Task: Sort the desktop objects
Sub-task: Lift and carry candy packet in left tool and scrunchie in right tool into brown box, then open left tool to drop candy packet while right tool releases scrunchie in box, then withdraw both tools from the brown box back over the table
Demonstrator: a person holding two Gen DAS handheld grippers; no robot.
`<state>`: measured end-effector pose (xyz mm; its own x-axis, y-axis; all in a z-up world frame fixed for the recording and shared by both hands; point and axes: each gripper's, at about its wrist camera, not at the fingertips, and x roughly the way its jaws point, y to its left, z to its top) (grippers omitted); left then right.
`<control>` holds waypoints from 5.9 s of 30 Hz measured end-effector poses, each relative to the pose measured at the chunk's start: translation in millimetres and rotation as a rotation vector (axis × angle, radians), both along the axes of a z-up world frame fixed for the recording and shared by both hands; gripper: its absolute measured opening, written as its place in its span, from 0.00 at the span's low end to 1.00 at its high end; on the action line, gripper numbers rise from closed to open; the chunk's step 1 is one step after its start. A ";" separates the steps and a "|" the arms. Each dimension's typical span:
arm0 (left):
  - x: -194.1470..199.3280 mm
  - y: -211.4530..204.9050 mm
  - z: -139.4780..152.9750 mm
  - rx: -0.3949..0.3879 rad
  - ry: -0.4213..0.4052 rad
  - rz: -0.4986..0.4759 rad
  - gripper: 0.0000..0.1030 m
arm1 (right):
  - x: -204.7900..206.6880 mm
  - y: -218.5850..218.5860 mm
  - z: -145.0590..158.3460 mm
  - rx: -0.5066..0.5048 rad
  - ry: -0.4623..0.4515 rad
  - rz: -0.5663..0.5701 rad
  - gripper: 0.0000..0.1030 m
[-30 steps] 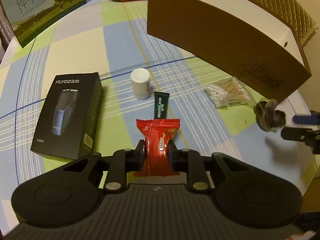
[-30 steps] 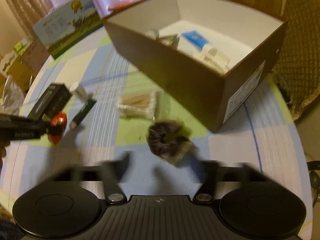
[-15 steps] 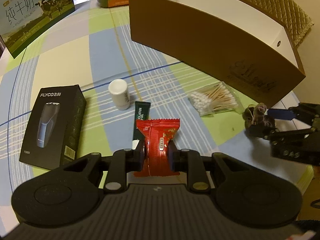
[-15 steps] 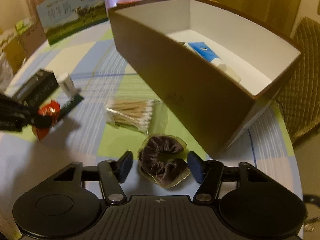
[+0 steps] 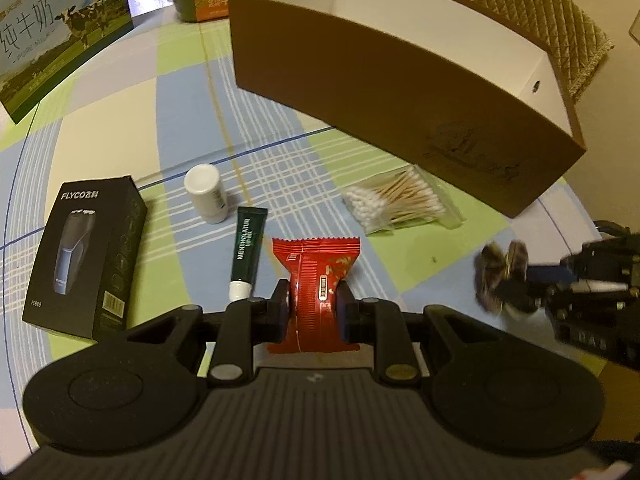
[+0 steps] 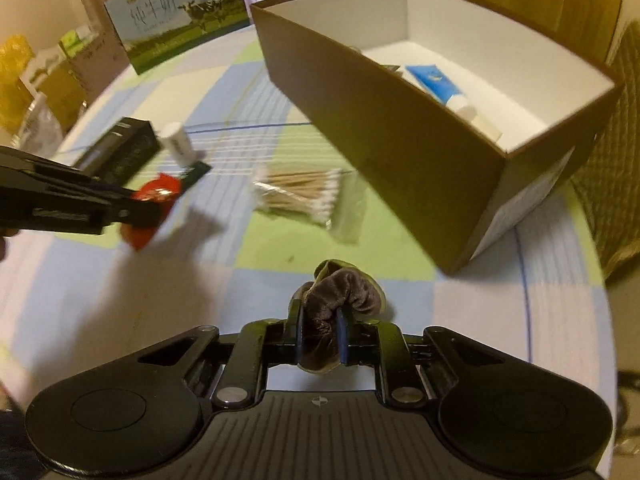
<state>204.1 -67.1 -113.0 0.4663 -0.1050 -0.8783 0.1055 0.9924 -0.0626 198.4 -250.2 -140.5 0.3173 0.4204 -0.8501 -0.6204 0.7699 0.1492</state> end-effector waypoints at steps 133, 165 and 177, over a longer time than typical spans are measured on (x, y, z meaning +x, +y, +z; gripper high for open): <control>243.3 -110.4 40.3 0.138 -0.061 -0.117 0.84 | 226.7 -27.6 67.3 -0.086 -0.134 -0.061 0.96; 119.2 -49.1 107.4 0.072 -0.209 0.007 0.90 | 136.7 -35.5 115.0 0.029 -0.227 -0.192 0.98; 50.9 -17.2 124.3 0.062 -0.255 0.050 0.90 | 79.2 -25.6 131.2 0.088 -0.264 -0.190 0.98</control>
